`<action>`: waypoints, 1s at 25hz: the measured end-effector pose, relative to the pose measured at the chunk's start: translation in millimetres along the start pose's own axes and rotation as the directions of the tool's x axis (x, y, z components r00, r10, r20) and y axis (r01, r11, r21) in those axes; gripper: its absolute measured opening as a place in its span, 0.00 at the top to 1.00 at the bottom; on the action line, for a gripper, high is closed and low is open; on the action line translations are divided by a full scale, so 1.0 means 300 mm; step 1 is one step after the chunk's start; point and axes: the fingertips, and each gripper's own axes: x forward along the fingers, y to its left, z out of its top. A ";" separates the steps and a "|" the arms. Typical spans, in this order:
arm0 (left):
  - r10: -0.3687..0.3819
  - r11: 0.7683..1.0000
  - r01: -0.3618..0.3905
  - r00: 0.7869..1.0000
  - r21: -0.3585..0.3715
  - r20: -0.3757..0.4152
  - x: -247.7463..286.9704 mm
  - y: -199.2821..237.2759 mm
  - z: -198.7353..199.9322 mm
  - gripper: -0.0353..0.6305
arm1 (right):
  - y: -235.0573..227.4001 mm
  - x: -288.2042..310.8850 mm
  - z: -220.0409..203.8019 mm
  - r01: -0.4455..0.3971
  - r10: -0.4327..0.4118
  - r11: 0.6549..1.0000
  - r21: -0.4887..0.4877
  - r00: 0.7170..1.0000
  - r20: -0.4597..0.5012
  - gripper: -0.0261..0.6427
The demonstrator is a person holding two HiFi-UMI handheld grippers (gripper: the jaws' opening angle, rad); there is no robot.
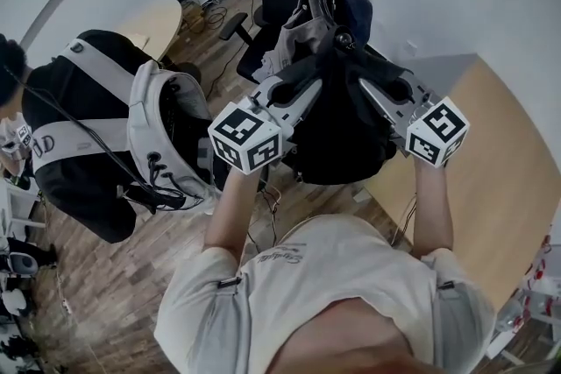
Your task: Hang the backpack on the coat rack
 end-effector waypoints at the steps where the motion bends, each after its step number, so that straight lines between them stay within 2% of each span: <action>1: 0.006 1.000 -0.006 1.000 -0.007 -0.002 0.002 0.007 -0.010 0.87 | -0.005 0.004 -0.011 0.000 0.000 1.000 0.006 1.000 -0.004 0.90; 6: 0.001 1.000 -0.002 1.000 -0.028 -0.007 0.011 0.039 -0.030 0.87 | -0.027 0.026 -0.041 -0.005 0.005 1.000 0.014 1.000 -0.004 0.89; 12: -0.026 1.000 0.026 1.000 -0.013 0.017 0.007 0.045 -0.033 0.87 | -0.029 0.031 -0.050 -0.026 0.025 1.000 0.014 0.999 0.031 0.88; 16: 0.044 0.998 -0.046 0.998 0.035 0.046 0.001 0.038 -0.038 0.87 | -0.018 0.028 -0.049 0.020 -0.020 1.000 -0.011 0.999 0.046 0.88; 20: 0.122 0.987 -0.124 0.992 0.098 0.033 -0.018 0.022 -0.052 0.86 | 0.005 -0.005 -0.046 0.062 -0.061 0.998 -0.020 0.997 0.047 0.85; 25: 0.195 0.976 -0.197 0.980 0.090 0.028 -0.073 0.026 -0.078 0.81 | -0.002 -0.128 -0.094 0.180 -0.182 0.983 0.038 0.982 0.058 0.79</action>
